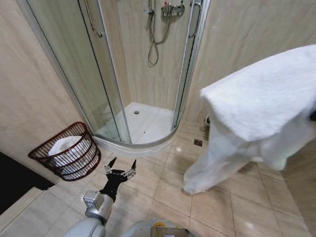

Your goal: Discard the used towel into the hamper.

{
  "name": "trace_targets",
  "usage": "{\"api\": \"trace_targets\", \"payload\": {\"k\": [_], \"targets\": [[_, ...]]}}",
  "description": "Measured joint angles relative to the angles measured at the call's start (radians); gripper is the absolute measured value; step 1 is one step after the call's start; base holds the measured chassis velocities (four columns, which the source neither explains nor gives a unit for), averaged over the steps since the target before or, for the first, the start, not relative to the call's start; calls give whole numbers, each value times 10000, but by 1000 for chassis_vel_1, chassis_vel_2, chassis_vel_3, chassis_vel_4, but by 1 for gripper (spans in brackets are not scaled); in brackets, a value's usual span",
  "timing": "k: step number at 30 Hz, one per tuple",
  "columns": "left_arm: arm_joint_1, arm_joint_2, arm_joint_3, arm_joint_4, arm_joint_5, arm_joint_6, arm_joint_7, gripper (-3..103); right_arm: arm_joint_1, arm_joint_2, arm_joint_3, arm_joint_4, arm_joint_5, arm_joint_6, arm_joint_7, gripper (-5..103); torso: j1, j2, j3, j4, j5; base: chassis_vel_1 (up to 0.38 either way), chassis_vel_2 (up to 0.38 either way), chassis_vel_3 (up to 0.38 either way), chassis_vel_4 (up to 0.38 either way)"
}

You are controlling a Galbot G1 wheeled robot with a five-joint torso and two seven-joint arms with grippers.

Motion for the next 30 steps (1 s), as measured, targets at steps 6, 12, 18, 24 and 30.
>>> {"api": "trace_targets", "payload": {"k": [6,12,18,24,30], "targets": [[0,0,0,0,0,0,0,100,-76,66,116,38,80,44,12,7,68,223,154,0,0,0,0,0,0],[0,0,0,0,0,0,0,100,-149,-21,424,113,262,81,56,7,166,466,298,0,0,0,0,0,0],[0,0,0,0,0,0,0,100,-280,7,638,125,479,66,332,7,261,749,488,0,0,0,0,0,0],[0,0,0,0,0,0,0,100,-450,56,965,125,745,52,418,7,335,987,655,0,0,0,0,0,0],[0,0,0,0,0,0,0,100,-501,104,1061,122,790,102,416,7,407,1199,793,0,0,0,0,0,0]]}}
